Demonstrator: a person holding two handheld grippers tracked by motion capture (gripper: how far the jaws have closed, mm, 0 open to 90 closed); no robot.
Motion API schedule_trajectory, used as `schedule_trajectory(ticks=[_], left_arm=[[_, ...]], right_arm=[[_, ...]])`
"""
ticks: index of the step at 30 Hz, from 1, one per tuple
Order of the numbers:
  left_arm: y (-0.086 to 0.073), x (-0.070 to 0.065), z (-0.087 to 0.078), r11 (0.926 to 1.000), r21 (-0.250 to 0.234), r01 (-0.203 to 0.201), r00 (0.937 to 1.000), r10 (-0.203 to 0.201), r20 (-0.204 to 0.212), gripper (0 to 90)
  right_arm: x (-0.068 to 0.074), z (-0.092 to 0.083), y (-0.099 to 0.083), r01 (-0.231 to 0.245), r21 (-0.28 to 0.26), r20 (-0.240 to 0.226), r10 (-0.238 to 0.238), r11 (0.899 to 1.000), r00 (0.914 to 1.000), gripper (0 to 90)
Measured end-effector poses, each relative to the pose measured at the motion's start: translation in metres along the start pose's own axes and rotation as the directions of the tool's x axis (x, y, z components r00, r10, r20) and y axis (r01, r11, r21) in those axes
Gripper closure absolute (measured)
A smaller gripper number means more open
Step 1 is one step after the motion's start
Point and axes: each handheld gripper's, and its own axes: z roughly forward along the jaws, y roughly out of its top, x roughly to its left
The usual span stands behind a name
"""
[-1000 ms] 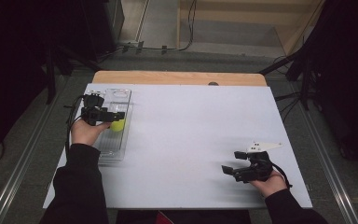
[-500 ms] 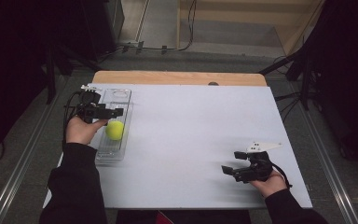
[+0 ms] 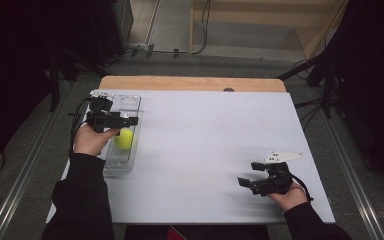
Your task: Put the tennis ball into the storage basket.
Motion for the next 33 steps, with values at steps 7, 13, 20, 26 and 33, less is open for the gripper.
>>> schedule_trajectory(ticks=[7,13,20,26,33], left_arm=[[0.001,-0.01,0.004,0.9998,0.003,-0.018,0.9992,0.018,0.036,19.0],[0.001,-0.016,0.007,0.9998,0.009,-0.015,0.9952,0.014,0.097,19.0],[-0.001,-0.024,0.012,0.9992,0.022,-0.034,0.991,0.031,0.13,19.0],[-0.003,-0.033,0.019,0.9975,0.038,-0.059,0.9872,0.053,0.15,19.0],[-0.005,-0.039,0.022,0.9974,0.035,-0.063,0.9811,0.055,0.185,19.1]], right_arm=[[0.0,0.0,0.0,0.0,-0.001,0.0,0.0,1.0,1.0,13.0],[0.0,0.0,0.0,0.0,-0.003,0.0,0.0,1.0,1.0,13.0],[0.0,0.0,0.0,0.0,-0.002,-0.001,0.0,1.0,1.0,13.0],[0.0,-0.001,0.0,-0.001,-0.003,0.0,0.001,1.0,1.0,13.0],[0.0,-0.001,0.0,-0.003,-0.005,0.0,0.003,1.0,1.0,13.0]])
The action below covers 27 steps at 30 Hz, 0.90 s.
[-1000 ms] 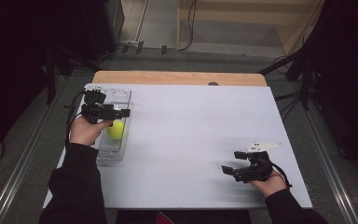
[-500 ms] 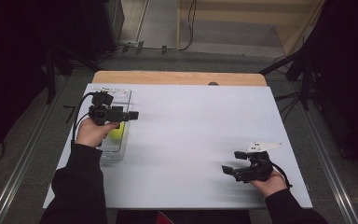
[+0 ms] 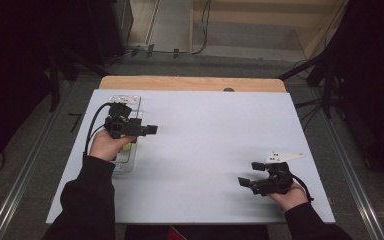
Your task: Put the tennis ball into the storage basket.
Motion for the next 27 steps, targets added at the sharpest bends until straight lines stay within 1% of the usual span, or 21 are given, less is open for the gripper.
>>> schedule_trajectory(ticks=[8,12,14,17,18,21,27], left_arm=[[-0.004,-0.007,0.003,0.9998,0.01,-0.018,0.9998,0.017,0.012,19.1],[-0.01,-0.01,0.005,0.9997,0.01,-0.022,0.9997,0.022,0.013,19.1],[-0.012,-0.011,0.005,0.9996,0.001,-0.027,0.9996,0.027,0.012,19.1],[-0.016,-0.012,0.005,0.9993,0.001,-0.039,0.9992,0.039,0.013,19.1],[-0.017,-0.013,0.005,0.9992,0.003,-0.04,0.999,0.04,0.02,19.1],[-0.021,-0.014,0.004,0.9992,-0.01,-0.039,0.9989,0.039,0.027,19.1],[-0.03,-0.017,0.003,0.9988,0.002,-0.049,0.9984,0.049,0.03,19.1]], right_arm=[[0.0,-0.001,0.0,0.002,0.0,0.004,-0.002,1.0,1.0,13.0],[0.0,-0.001,-0.001,-0.003,0.002,0.004,0.003,1.0,1.0,13.0],[0.0,-0.002,-0.001,-0.001,0.0,0.002,0.001,1.0,1.0,13.0],[0.0,-0.001,-0.001,0.001,0.001,0.002,-0.001,1.0,1.0,13.0],[0.0,-0.001,0.0,0.001,0.001,0.001,-0.001,1.0,1.0,13.0],[0.0,0.0,0.0,0.001,0.0,0.0,-0.001,1.0,1.0,13.0],[0.0,-0.001,0.0,0.0,-0.001,0.001,0.0,1.0,1.0,13.0]])
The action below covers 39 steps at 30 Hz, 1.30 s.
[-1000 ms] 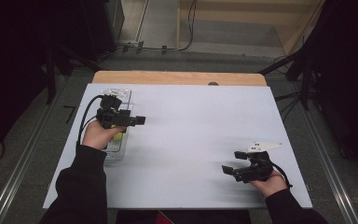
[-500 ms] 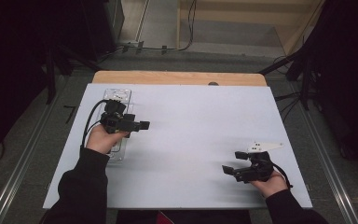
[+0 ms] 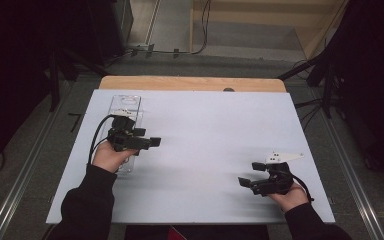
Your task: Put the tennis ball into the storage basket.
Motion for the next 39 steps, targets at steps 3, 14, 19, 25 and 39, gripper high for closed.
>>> schedule_trajectory(ticks=[3,14,19,25,39], left_arm=[[-0.004,-0.003,0.002,0.9999,0.014,-0.01,0.9999,0.01,-0.007,19.1],[-0.017,-0.012,0.007,0.9994,0.007,-0.035,0.9993,0.035,0.013,19.1],[-0.024,-0.015,0.006,0.9992,0.009,-0.038,0.9991,0.038,0.02,19.1],[-0.034,-0.018,0.006,0.9983,0.017,-0.055,0.9982,0.055,0.024,19.1],[-0.051,-0.027,0.005,0.9928,-0.013,-0.119,0.9927,0.119,0.022,19.1]], right_arm=[[0.0,0.0,0.0,0.0,0.0,0.0,0.0,1.0,1.0,13.0],[0.0,0.0,0.0,0.0,0.0,0.001,0.0,1.0,1.0,13.0],[0.0,0.0,0.0,0.0,0.0,0.001,0.0,1.0,1.0,13.0],[0.0,0.0,0.0,0.0,0.001,0.0,0.0,1.0,1.0,13.0],[0.0,0.0,0.0,-0.002,0.002,0.001,0.002,1.0,1.0,13.0]])
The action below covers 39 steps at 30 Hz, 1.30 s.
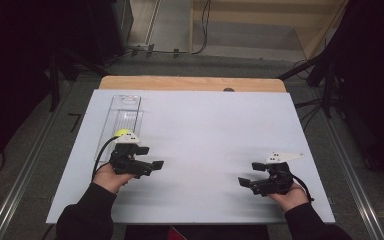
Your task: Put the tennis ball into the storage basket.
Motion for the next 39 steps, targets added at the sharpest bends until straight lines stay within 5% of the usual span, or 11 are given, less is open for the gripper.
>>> schedule_trajectory(ticks=[13,27,39], left_arm=[[-0.016,-0.011,-0.001,0.998,0.018,-0.061,0.9977,0.061,0.029,19.2],[-0.032,-0.015,-0.006,0.996,-0.011,-0.088,0.994,0.089,0.064,19.3],[-0.044,-0.021,-0.005,0.9935,0.023,-0.112,0.9907,0.109,0.081,19.3]], right_arm=[[0.0,0.0,0.0,0.001,0.001,-0.002,-0.001,1.0,1.0,13.0],[0.0,0.001,0.0,0.002,0.003,-0.003,-0.002,1.0,1.0,13.0],[0.0,0.001,0.0,0.003,0.007,-0.006,-0.003,1.0,1.0,13.0]])
